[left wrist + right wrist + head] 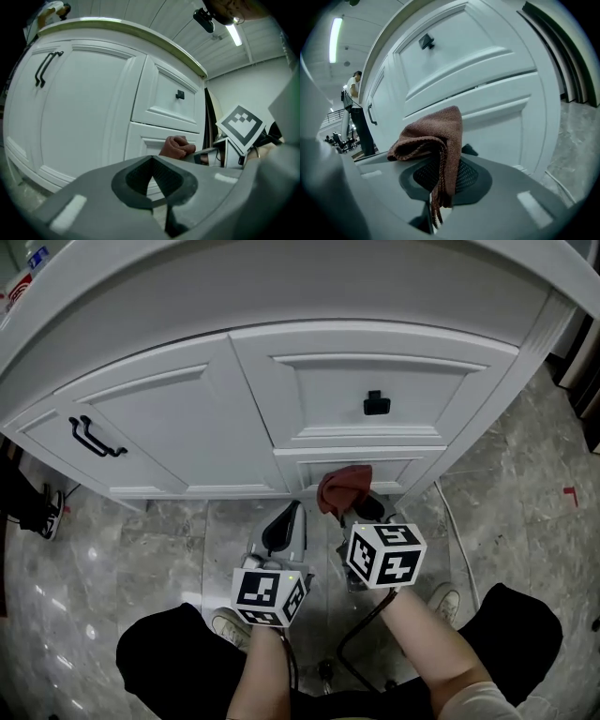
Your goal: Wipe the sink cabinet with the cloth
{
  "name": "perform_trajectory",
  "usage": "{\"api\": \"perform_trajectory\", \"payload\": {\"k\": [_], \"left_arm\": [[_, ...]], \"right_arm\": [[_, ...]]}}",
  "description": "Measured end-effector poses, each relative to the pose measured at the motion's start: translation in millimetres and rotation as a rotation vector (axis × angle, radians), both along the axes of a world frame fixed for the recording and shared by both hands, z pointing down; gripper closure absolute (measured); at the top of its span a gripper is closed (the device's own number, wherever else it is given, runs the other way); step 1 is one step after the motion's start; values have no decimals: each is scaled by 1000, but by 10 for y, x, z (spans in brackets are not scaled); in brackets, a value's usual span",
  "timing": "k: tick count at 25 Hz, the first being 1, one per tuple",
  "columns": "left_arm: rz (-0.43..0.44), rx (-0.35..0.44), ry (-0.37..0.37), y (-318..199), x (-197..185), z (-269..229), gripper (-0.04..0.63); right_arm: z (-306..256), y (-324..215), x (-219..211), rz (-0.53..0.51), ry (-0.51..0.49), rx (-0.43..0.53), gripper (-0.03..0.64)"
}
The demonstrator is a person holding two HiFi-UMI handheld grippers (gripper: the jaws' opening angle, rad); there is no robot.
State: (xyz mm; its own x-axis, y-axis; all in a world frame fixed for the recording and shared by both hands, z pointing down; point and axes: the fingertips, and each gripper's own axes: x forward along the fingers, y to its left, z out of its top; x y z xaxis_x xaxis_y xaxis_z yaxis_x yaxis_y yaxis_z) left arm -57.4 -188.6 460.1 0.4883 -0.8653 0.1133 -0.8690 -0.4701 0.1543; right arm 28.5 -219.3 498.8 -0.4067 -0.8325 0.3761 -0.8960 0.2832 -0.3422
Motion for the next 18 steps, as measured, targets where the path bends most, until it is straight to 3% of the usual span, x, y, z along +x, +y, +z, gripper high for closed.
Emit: {"api": "perform_trajectory", "payload": {"k": [9,18], "left_arm": [[-89,-20,-13,-51,-676,102,595],[-98,-20,4,-95,-814,148,595]], "right_arm": [[323,-160,-873,-117,-28,-59,538],[440,-275,-835,-99,-35,-84,537]]}}
